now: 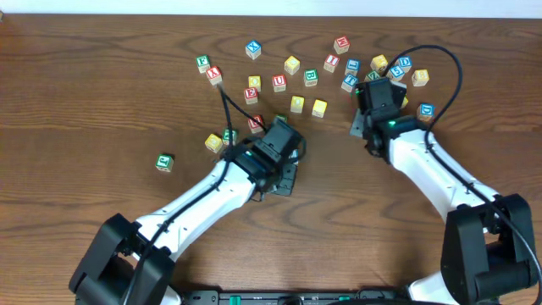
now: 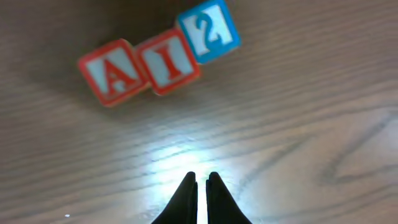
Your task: Spell out AI2
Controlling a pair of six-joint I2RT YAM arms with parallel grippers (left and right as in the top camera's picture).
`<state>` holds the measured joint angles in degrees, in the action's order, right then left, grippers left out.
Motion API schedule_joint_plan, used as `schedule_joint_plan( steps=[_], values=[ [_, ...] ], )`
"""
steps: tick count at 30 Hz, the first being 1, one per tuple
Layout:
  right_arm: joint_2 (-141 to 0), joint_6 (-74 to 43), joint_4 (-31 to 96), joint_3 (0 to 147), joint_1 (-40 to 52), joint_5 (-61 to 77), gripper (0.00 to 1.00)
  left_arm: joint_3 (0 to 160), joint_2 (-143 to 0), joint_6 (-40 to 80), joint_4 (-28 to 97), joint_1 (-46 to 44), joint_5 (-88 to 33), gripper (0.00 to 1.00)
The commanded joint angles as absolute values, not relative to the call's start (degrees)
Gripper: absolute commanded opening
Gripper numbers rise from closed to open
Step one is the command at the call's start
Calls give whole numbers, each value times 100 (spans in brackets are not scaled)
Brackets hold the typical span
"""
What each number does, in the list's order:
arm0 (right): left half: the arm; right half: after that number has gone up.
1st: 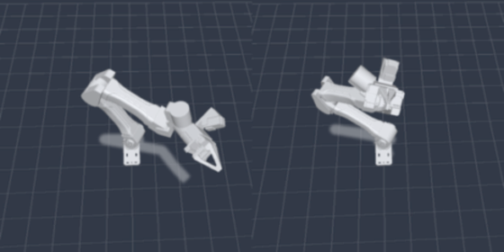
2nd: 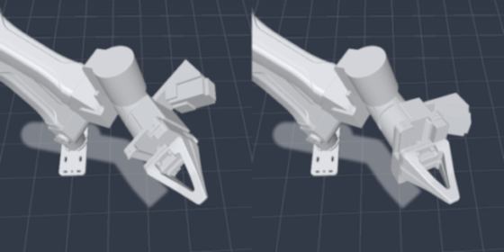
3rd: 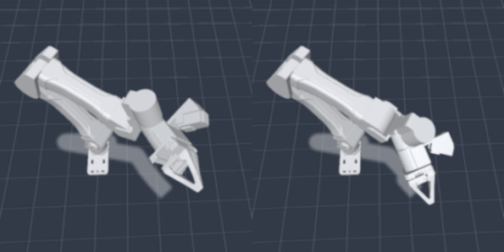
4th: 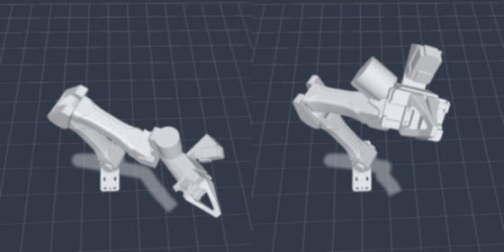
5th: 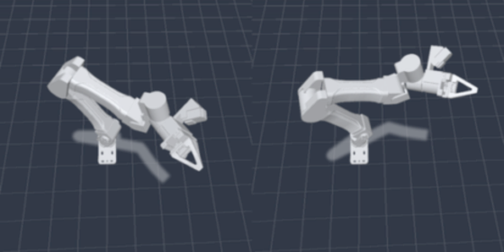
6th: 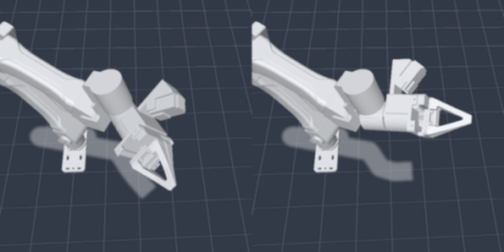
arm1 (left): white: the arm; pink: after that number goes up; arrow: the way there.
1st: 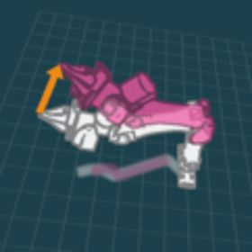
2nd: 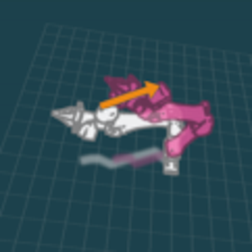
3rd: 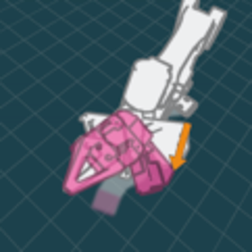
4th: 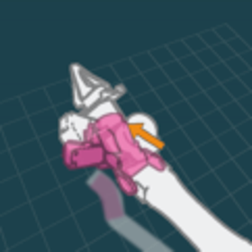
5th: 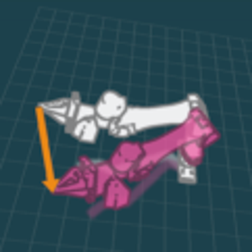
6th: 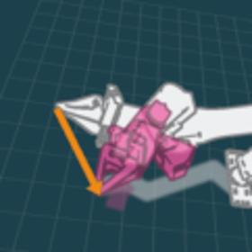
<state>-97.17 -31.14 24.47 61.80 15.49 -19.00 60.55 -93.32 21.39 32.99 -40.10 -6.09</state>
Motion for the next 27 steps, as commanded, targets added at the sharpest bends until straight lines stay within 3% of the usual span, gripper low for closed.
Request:
schedule_joint_plan(
  steps=[1,9,27],
  values=[
    [-9762,-2040,2287,6147,1295,-993,47,6005,-9284,2329,3323,-4047,-602,8],
    [-9762,-1903,2252,6147,1111,-797,47,5857,-9319,2456,3326,-4047,-593,7],
    [-9762,-2038,2244,6147,1131,-775,47,5203,-9465,2429,1828,-4042,-134,7]
  ],
)
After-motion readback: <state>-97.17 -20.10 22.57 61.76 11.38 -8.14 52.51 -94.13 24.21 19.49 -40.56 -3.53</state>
